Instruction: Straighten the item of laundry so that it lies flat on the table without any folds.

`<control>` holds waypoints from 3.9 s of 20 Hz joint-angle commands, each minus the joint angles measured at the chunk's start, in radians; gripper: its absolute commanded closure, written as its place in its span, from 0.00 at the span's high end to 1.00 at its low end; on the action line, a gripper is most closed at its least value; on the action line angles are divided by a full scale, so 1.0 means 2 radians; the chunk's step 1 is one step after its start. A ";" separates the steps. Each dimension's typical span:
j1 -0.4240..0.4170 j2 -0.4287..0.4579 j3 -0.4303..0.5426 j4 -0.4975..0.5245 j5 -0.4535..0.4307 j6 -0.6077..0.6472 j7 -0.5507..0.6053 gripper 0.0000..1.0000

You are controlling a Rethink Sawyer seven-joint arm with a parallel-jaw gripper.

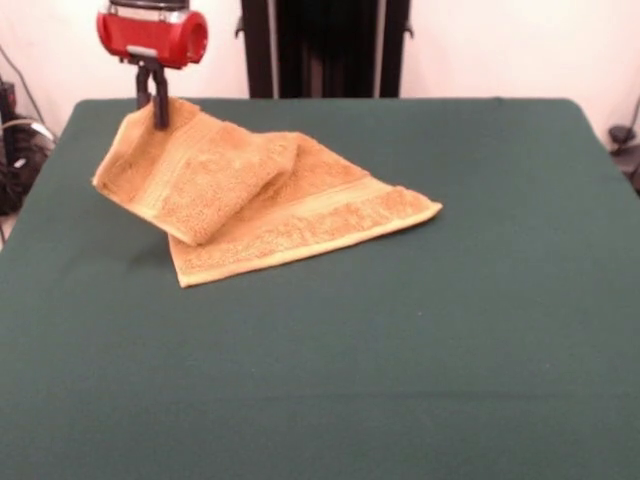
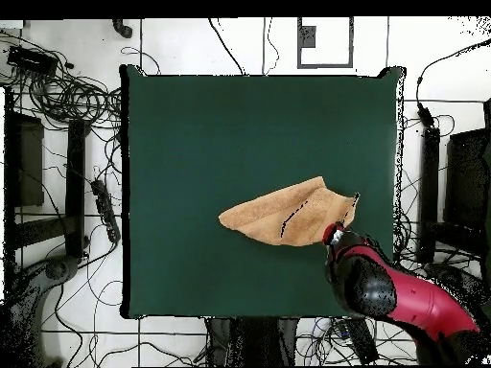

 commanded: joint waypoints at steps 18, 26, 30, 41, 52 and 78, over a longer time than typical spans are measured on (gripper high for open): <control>0.067 -0.356 0.023 0.177 0.184 0.226 -0.066 0.00; 0.100 -0.403 -0.019 0.177 0.216 0.315 -0.061 0.00; 0.119 -0.406 -0.036 0.177 0.198 0.301 -0.028 0.00; 0.180 -0.210 -0.008 0.082 0.107 0.189 0.080 0.00; 0.173 -0.055 0.004 0.053 0.109 0.040 0.043 0.00; 0.268 -0.005 -0.001 -0.111 0.167 0.113 0.049 0.00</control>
